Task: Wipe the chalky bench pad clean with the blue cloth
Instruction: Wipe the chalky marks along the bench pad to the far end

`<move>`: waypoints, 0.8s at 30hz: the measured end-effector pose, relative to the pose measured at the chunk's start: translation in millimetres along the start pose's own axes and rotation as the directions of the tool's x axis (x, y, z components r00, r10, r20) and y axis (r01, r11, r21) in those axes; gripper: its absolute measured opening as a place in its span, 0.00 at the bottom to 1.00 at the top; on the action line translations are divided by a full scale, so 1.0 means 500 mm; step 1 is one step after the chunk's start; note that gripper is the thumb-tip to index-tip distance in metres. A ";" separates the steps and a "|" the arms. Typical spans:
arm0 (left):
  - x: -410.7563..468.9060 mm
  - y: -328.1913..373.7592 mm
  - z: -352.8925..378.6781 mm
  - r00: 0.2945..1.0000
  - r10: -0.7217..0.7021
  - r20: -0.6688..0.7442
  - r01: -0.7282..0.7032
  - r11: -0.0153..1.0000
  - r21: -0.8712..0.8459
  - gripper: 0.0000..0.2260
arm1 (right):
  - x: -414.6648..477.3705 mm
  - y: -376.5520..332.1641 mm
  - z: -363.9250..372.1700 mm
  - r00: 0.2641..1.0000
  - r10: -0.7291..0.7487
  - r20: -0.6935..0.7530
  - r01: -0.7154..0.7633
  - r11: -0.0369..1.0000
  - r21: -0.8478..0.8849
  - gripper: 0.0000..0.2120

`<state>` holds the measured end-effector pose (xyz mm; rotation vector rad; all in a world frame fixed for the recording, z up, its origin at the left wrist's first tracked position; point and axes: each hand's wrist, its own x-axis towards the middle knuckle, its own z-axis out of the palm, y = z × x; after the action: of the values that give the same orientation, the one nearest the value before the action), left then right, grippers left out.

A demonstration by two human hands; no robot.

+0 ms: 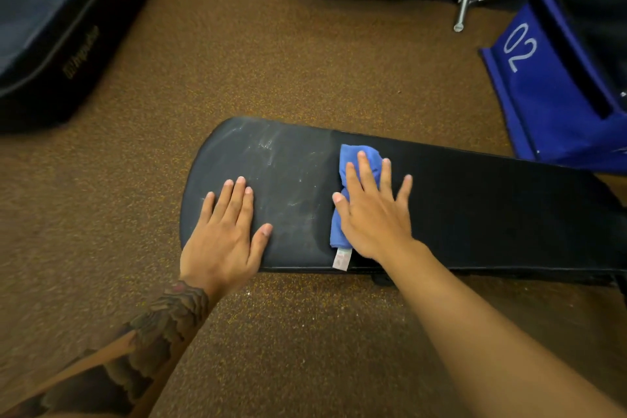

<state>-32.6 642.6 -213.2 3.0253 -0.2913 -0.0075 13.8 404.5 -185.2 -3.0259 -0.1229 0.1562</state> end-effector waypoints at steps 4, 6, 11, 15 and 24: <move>0.001 0.000 0.000 1.000 -0.007 0.005 0.007 1.000 0.018 0.32 | 0.021 -0.031 -0.004 0.996 0.082 -0.030 -0.081 0.996 0.034 0.30; 0.001 0.002 0.000 1.000 -0.007 0.017 0.006 0.999 0.032 0.32 | 0.025 -0.039 0.011 0.998 0.057 -0.024 -0.055 0.996 0.065 0.29; 0.001 0.000 0.002 1.000 -0.004 0.021 0.003 0.999 0.039 0.31 | -0.001 -0.024 0.034 0.991 -0.091 -0.098 0.105 0.984 0.147 0.25; 0.000 -0.002 0.001 0.999 0.002 0.035 -0.003 0.999 0.038 0.31 | -0.068 -0.001 0.051 0.979 -0.182 -0.088 0.193 0.970 0.145 0.30; 0.003 -0.005 0.005 1.000 0.011 0.025 -0.012 0.999 0.030 0.32 | 0.111 -0.035 -0.001 0.996 0.057 -0.072 -0.038 0.971 0.235 0.31</move>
<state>-30.9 644.3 -215.8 3.0557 -0.3138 -0.0404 67.5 426.6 -188.2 -2.7960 -0.0230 0.0515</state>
